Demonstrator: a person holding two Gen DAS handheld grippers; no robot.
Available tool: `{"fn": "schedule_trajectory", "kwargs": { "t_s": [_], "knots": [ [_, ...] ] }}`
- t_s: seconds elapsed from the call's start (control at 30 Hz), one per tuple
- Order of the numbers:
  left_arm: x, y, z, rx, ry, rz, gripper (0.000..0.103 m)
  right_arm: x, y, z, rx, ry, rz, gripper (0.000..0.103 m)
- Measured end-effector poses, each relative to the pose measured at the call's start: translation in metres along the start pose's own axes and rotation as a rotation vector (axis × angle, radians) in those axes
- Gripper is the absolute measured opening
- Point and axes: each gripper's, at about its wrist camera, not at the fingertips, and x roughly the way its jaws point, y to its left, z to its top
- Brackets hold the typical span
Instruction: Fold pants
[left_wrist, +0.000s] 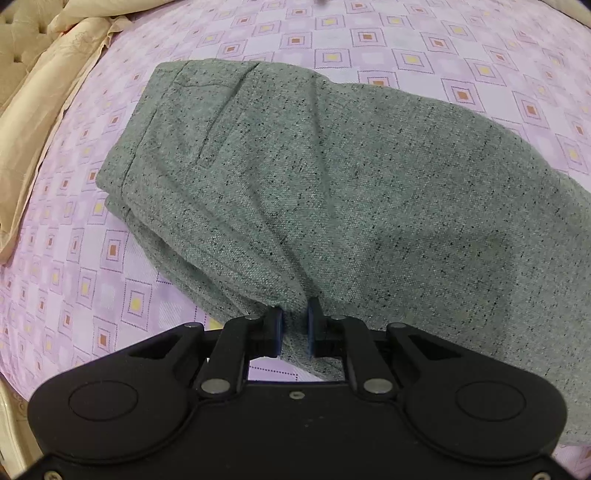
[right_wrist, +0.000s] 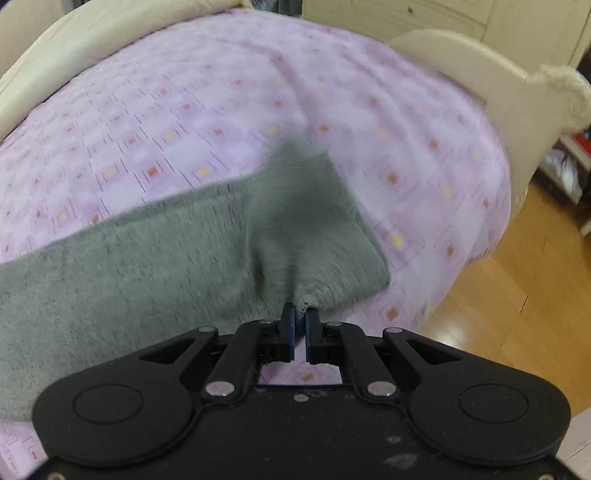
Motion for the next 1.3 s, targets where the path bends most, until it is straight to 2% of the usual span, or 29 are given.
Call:
{"fn": "schedule_trajectory", "kwargs": {
  "t_s": [0.1, 0.2, 0.23, 0.3, 0.4, 0.43, 0.47, 0.57, 0.77, 0.97, 1.1, 1.2, 1.23, 1.27, 1.3],
  "knots": [
    [0.001, 0.005, -0.001, -0.016, 0.002, -0.009, 0.017, -0.002, -0.005, -0.001, 0.031, 0.006, 0.014, 0.006],
    [0.001, 0.008, 0.0, -0.021, 0.001, -0.018, 0.017, -0.001, -0.012, 0.002, 0.039, 0.065, 0.04, 0.014],
    [0.002, 0.01, 0.0, -0.028, 0.004, -0.023, 0.017, -0.005, -0.015, 0.003, 0.037, 0.068, 0.035, 0.02],
    [0.002, 0.013, 0.001, -0.048, 0.01, -0.033, 0.017, -0.021, -0.019, 0.006, 0.025, 0.024, -0.002, 0.022],
    [0.004, 0.015, 0.001, -0.062, 0.035, -0.036, 0.021, -0.04, -0.015, 0.017, -0.014, -0.075, -0.005, 0.034],
    [0.004, 0.013, 0.001, -0.057, 0.048, -0.036, 0.027, -0.04, -0.013, 0.024, -0.028, -0.078, 0.013, 0.034],
    [0.003, 0.012, 0.001, -0.044, 0.059, -0.038, 0.03, -0.037, -0.011, 0.031, -0.038, -0.074, 0.031, 0.034],
    [-0.007, 0.003, -0.003, -0.006, 0.073, -0.049, 0.031, -0.029, 0.004, 0.045, -0.101, -0.083, 0.072, 0.034],
    [-0.048, -0.032, -0.01, 0.02, 0.012, -0.136, 0.03, 0.003, 0.046, 0.067, -0.319, -0.06, 0.182, 0.036],
    [-0.064, -0.093, -0.016, 0.046, 0.024, -0.181, 0.03, 0.029, 0.093, 0.075, -0.763, -0.028, 0.351, 0.038],
    [-0.072, -0.128, -0.025, 0.053, 0.021, -0.201, 0.03, 0.043, 0.113, 0.078, -1.007, 0.002, 0.459, 0.038],
    [-0.077, -0.144, -0.03, 0.056, 0.017, -0.209, 0.03, 0.051, 0.122, 0.078, -1.122, 0.046, 0.543, 0.037],
    [-0.08, -0.15, -0.031, 0.055, 0.014, -0.212, 0.03, 0.053, 0.124, 0.077, -1.153, 0.051, 0.562, 0.032],
    [-0.08, -0.154, -0.032, 0.055, 0.011, -0.212, 0.03, 0.054, 0.125, 0.078, -1.169, 0.057, 0.587, 0.006],
    [-0.082, -0.159, -0.034, 0.058, 0.007, -0.211, 0.03, 0.056, 0.126, 0.079, -1.175, 0.074, 0.606, 0.004]
  ]
}}
